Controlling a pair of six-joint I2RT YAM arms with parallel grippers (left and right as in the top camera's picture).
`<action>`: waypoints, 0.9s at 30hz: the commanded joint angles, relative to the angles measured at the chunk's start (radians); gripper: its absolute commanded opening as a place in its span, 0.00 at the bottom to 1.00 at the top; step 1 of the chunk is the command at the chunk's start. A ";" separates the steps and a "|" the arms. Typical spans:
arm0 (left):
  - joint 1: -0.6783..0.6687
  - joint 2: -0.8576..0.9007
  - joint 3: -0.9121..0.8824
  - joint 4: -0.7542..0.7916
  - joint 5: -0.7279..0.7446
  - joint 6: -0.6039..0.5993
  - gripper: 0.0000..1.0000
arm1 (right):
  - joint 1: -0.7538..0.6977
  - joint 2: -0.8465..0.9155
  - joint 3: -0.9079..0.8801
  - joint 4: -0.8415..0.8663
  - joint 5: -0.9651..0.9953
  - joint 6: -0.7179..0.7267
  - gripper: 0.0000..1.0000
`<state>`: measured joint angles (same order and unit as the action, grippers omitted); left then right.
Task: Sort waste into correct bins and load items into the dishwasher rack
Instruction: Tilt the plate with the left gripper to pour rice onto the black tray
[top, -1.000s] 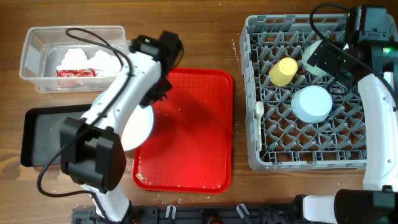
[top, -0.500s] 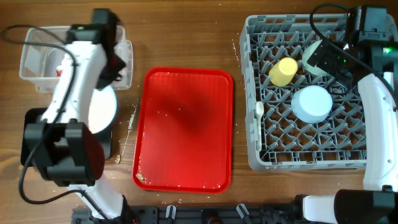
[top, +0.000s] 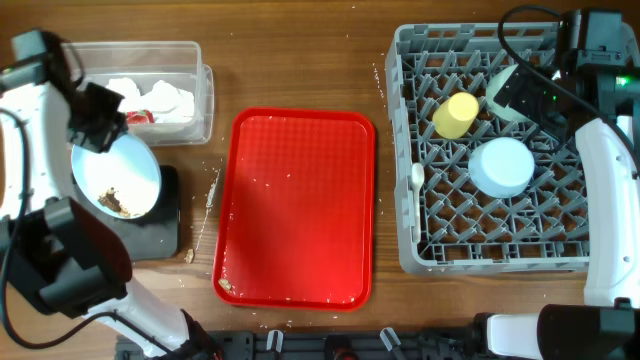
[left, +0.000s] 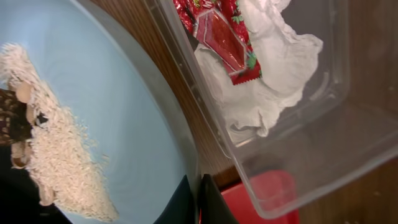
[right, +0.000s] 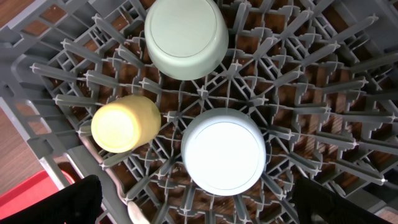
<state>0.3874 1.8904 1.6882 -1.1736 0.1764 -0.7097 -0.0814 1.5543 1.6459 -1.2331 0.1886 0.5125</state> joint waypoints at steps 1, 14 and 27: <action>0.111 -0.044 0.023 -0.005 0.255 0.079 0.04 | -0.001 0.013 0.002 0.003 0.021 0.013 1.00; 0.404 -0.044 0.022 -0.098 0.732 0.240 0.04 | -0.001 0.013 0.002 0.003 0.021 0.013 1.00; 0.521 -0.043 0.012 -0.225 0.916 0.467 0.04 | -0.001 0.013 0.002 0.003 0.021 0.013 1.00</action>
<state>0.8852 1.8828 1.6882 -1.4292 1.0279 -0.3027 -0.0814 1.5543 1.6459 -1.2331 0.1886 0.5125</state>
